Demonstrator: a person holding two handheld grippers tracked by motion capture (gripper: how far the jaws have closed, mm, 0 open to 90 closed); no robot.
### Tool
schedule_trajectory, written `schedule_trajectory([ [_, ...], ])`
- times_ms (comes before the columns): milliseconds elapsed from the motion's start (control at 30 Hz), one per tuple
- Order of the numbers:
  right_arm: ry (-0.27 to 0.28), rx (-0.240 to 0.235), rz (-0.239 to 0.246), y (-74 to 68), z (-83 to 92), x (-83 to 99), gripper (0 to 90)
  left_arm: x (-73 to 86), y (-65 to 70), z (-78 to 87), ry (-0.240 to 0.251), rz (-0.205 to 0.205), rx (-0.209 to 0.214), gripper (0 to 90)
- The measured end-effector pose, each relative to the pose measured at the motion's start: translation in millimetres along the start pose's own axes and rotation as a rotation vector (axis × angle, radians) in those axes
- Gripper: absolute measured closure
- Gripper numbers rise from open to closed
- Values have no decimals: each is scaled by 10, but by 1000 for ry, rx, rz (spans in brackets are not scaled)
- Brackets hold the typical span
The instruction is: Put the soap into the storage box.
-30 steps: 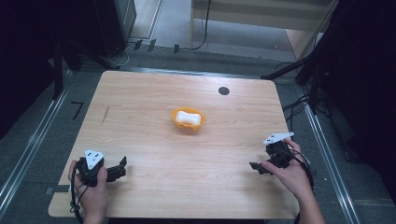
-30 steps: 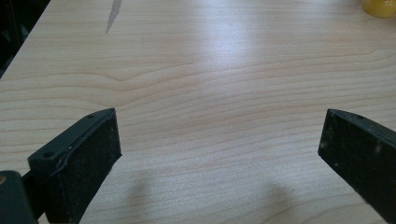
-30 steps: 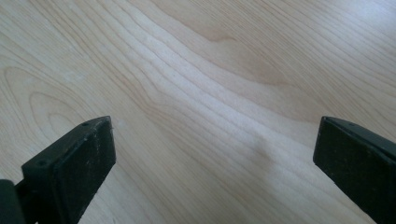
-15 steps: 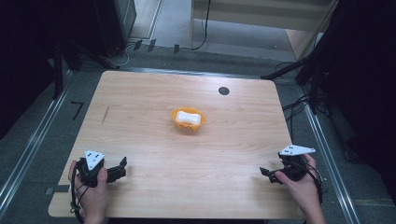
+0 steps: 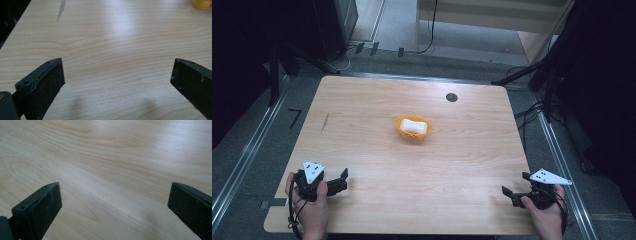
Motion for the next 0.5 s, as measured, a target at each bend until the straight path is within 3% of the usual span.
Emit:
schedule_trajectory([
  [167, 52, 13, -47, 55, 126, 128, 0, -2, 13, 6, 6, -5, 4, 0],
  [500, 143, 42, -61, 15, 179, 145, 0, -1, 13, 0, 2, -10, 0, 0],
])
Point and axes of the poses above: each handheld gripper's, and its own axes: z roughly backward along the jaws, x roughly out of its underside, y roughly to its right, the point moved 8 cm from there along -z, roughly forward along the jaws, and after that the axes turned 9 degrees about y, right-handed, at the moved point
